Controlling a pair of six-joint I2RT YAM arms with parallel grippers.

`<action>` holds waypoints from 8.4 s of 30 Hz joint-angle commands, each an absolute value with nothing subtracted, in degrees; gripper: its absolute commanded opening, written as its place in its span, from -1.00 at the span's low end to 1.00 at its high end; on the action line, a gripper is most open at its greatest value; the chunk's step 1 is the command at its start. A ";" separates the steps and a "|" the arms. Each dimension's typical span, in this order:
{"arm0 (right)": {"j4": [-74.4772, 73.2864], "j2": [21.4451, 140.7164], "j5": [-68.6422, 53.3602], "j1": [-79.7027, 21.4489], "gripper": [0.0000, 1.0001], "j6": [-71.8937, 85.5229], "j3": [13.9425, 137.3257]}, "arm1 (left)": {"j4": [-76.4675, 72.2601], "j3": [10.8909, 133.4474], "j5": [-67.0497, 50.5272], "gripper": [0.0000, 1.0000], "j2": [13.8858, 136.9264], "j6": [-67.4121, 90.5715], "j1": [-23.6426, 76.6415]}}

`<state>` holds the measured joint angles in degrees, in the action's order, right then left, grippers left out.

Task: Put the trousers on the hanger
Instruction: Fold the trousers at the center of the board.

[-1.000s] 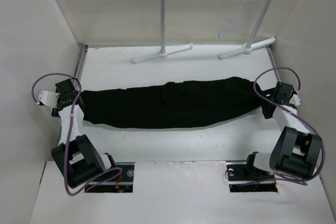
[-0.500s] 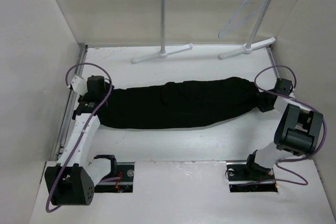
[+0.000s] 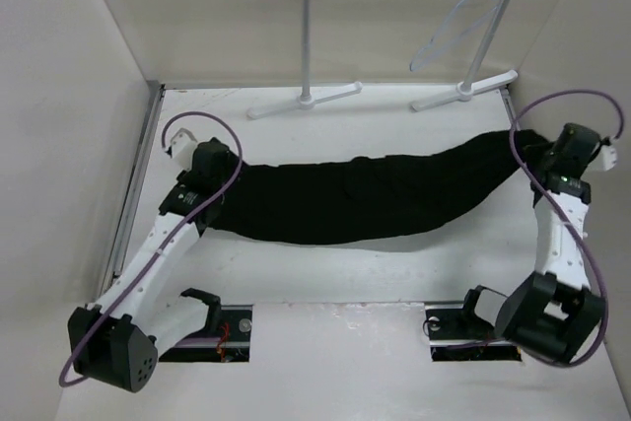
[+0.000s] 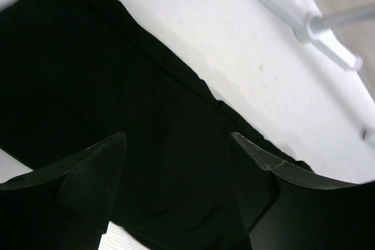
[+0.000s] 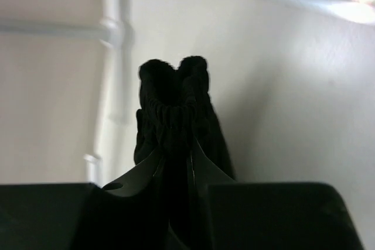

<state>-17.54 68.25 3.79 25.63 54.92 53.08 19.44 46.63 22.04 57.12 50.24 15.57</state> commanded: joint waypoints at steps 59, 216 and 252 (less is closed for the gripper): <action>-13.89 65.39 11.78 -41.53 -0.22 50.80 46.32 | 9.32 34.98 7.29 0.02 66.18 57.04 16.13; 21.31 77.38 -4.32 -41.35 -0.46 67.07 25.66 | 4.83 48.10 2.10 0.24 74.47 50.98 30.38; -11.33 79.74 -7.64 -22.90 0.12 46.07 68.54 | 23.21 39.28 0.79 -0.37 46.04 48.52 13.66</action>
